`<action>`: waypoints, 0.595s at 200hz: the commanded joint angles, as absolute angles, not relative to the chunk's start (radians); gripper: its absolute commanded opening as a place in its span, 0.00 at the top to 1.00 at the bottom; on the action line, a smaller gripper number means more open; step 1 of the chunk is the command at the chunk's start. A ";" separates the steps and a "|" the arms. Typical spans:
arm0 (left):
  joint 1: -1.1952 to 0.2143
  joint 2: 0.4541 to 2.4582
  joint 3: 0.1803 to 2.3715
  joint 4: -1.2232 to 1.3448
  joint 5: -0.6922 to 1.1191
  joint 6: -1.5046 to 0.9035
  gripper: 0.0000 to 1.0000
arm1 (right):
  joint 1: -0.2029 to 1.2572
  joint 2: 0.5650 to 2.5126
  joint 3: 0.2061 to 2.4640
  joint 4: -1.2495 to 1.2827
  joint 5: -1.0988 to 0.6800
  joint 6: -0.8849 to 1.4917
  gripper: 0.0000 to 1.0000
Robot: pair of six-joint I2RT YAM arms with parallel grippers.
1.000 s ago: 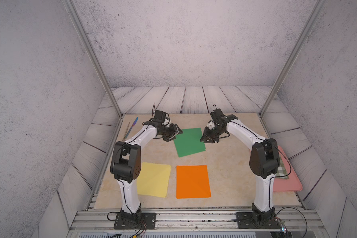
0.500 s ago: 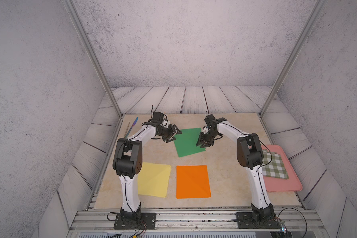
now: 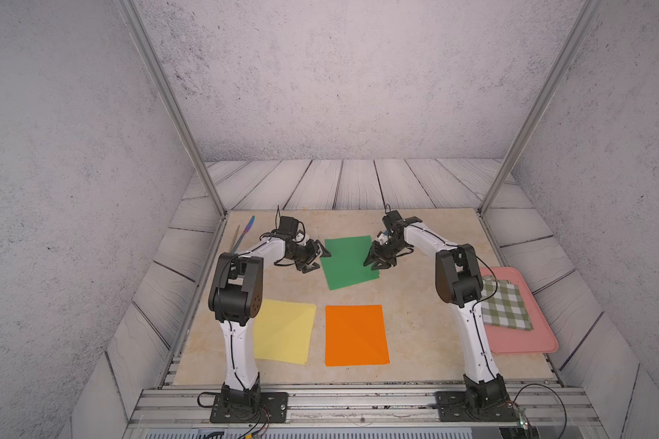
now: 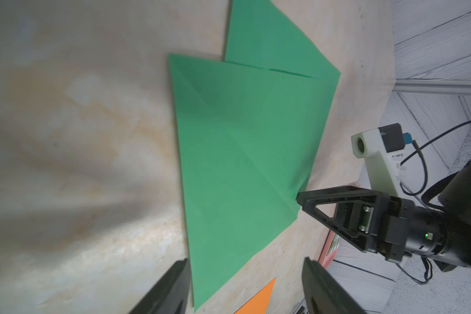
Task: Sort the scattered colored papers by color
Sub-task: Pick up the colored paper from the center of the board.
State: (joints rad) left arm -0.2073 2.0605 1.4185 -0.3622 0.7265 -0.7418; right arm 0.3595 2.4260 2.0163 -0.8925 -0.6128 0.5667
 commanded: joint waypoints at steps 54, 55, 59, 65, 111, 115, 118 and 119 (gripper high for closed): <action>-0.195 2.110 1.348 -0.311 0.739 -0.739 0.29 | 0.362 2.468 1.952 -0.889 -0.615 0.562 0.60; -0.195 2.111 1.347 -0.309 0.739 -0.739 0.29 | 0.362 2.468 1.952 -0.888 -0.615 0.563 0.60; -0.195 2.114 1.347 -0.307 0.738 -0.738 0.29 | 0.362 2.467 1.950 -0.887 -0.616 0.563 0.60; -0.195 2.120 1.345 -0.306 0.737 -0.736 0.29 | 0.362 2.467 1.947 -0.887 -0.615 0.560 0.60; -0.196 2.160 1.327 -0.281 0.738 -0.708 0.28 | 0.362 2.464 1.927 -0.880 -0.626 0.564 0.60; -0.197 2.162 1.324 -0.277 0.738 -0.705 0.28 | 0.361 2.462 1.924 -0.878 -0.626 0.564 0.60; -0.198 2.164 1.323 -0.274 0.738 -0.703 0.28 | 0.362 2.462 1.922 -0.877 -0.626 0.564 0.60; -0.198 2.165 1.322 -0.273 0.738 -0.703 0.28 | 0.362 2.462 1.922 -0.877 -0.626 0.564 0.60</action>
State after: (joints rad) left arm -0.2020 2.1021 1.3582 -0.2722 0.7727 -0.7334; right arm 0.3584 2.4245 1.9747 -0.8398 -0.6838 0.5678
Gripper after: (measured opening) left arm 0.717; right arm 0.404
